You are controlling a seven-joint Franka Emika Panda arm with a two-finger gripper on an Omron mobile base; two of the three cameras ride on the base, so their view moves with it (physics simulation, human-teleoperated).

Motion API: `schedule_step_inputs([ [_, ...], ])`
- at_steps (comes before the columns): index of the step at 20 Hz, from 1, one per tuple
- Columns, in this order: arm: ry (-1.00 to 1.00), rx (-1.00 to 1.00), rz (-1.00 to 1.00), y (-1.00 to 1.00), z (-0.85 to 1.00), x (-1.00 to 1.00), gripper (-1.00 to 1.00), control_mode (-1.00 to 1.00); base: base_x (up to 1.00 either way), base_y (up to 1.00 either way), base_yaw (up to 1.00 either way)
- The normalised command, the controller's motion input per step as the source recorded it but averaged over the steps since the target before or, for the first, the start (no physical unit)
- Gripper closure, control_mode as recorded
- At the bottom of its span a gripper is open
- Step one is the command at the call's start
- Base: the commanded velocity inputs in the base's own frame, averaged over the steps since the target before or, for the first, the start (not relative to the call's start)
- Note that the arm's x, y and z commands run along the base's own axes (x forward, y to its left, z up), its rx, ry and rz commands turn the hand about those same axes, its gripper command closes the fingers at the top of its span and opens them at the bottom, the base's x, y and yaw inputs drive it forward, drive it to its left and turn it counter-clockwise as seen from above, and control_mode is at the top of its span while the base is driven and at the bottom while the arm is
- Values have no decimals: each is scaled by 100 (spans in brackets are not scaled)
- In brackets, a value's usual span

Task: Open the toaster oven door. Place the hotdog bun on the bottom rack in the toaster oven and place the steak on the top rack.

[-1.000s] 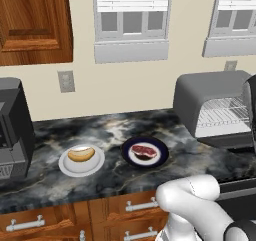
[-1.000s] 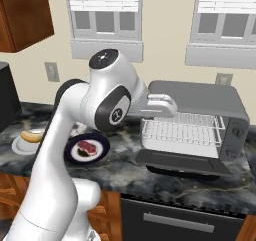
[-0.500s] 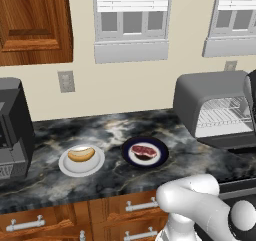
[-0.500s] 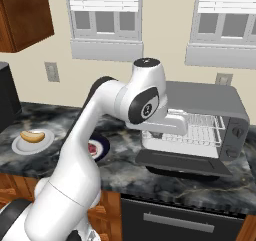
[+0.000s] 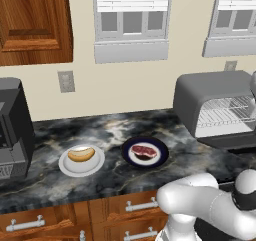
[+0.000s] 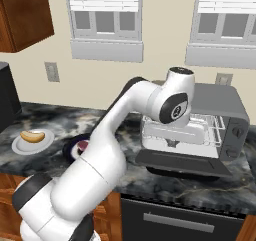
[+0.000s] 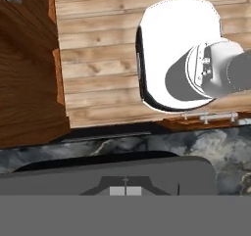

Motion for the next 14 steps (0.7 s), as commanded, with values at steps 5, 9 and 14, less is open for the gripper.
schedule_step_inputs([
  [5,9,9,0,-14,-67,37,100,-100,0,0,0],
  [9,18,7,0,-12,-81,74,100,-100,0,0,0],
  [14,30,5,0,-16,-94,48,100,-100,0,0,0],
])
